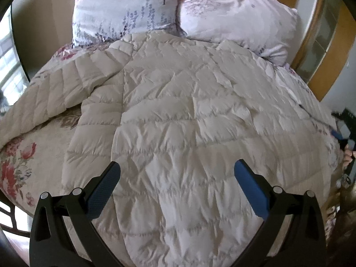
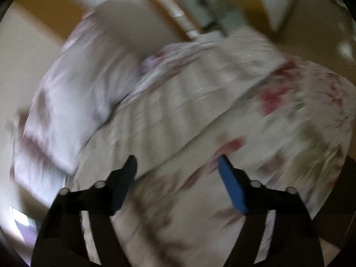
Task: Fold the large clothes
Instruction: 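Grasp the coat edge with the right gripper and lift it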
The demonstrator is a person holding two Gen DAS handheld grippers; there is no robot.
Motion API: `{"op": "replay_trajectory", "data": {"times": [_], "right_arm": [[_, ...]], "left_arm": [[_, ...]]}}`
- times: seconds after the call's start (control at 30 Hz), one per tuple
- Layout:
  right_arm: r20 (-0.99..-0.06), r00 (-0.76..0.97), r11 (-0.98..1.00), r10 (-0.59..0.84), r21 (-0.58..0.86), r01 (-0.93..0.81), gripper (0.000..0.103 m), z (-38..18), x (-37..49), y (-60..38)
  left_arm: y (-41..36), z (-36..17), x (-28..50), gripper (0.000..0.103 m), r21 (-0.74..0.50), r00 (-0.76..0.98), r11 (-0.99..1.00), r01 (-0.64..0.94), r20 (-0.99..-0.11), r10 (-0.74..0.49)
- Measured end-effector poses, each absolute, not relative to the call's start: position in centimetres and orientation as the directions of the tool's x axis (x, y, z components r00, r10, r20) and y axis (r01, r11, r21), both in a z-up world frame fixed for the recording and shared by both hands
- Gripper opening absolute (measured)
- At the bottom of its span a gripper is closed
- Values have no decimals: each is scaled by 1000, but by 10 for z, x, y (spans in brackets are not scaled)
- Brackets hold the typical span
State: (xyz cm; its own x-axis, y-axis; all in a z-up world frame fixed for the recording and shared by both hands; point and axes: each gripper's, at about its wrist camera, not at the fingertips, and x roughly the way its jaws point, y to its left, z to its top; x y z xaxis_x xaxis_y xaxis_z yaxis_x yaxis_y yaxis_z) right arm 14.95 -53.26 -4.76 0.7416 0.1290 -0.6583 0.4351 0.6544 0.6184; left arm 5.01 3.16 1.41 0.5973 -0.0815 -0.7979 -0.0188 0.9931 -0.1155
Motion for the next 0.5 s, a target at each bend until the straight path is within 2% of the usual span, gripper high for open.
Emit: {"op": "replay_trajectory", "data": {"times": [0.1, 0.3, 0.4, 0.5], "right_arm": [[-655, 744, 537, 132, 678, 501, 61, -66, 156, -572], [-658, 748, 488, 83, 681, 545, 54, -72, 171, -605], [-660, 748, 477, 61, 678, 559, 46, -73, 177, -613], [-682, 731, 472, 7, 647, 599, 31, -75, 184, -624]], "left_arm": [[37, 11, 62, 102, -139, 600, 990, -31, -795, -93], [41, 5, 84, 102, -209, 602, 978, -28, -785, -150], [42, 4, 93, 102, -245, 611, 969, -14, -770, -186], [45, 2, 99, 102, -290, 621, 957, -6, -751, -223]]}}
